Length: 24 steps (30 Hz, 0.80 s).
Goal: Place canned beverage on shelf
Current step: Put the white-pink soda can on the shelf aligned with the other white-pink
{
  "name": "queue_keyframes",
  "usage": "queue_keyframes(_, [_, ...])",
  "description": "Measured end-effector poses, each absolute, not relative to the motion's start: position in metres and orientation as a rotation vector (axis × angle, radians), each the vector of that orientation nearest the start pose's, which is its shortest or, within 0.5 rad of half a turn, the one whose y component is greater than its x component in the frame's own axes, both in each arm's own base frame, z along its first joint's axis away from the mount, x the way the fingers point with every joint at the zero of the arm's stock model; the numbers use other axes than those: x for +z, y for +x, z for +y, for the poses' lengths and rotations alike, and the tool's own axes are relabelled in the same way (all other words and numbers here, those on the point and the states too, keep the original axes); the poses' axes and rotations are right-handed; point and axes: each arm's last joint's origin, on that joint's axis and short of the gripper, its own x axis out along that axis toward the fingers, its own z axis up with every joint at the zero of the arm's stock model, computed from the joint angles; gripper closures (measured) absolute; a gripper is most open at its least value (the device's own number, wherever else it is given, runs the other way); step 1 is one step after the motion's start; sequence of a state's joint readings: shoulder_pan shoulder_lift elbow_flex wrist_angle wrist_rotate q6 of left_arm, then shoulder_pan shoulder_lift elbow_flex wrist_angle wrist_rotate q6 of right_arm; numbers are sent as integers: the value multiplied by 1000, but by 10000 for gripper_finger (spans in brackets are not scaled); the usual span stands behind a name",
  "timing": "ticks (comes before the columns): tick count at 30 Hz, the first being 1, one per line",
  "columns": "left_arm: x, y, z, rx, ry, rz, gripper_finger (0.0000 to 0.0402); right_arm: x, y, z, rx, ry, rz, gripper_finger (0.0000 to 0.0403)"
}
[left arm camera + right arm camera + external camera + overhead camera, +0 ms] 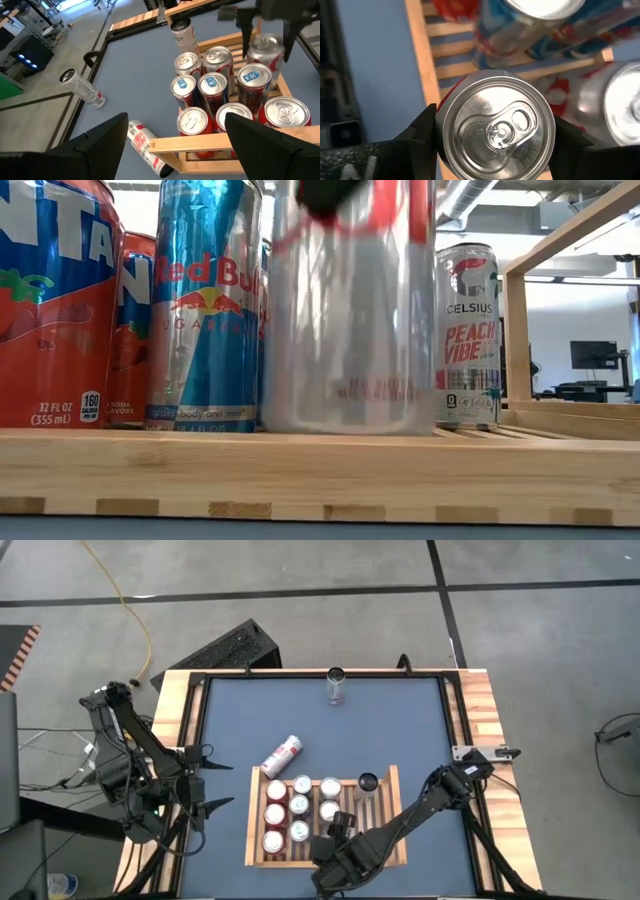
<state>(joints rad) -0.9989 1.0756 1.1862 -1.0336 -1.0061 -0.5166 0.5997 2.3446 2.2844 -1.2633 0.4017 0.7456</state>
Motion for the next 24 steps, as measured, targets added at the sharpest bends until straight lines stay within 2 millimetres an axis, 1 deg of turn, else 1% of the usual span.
queue_keyframes(3, [356,119,-140,131,268,468,81,237,398,258,-278,11,1146,167])
queue_keyframes(6, [356,119,-140,131,268,467,81,234,399,254,-290,10,1159,167])
queue_keyframes(10, [356,119,-139,133,269,466,81,234,401,249,-298,14,1165,167])
queue_keyframes(13, [356,119,-139,133,269,466,81,234,403,247,-303,16,1168,157])
queue_keyframes(17, [356,119,-139,133,269,466,81,234,402,246,-303,13,1178,143])
queue_keyframes(24, [356,119,-139,133,272,466,81,233,399,246,-312,8,1205,139])
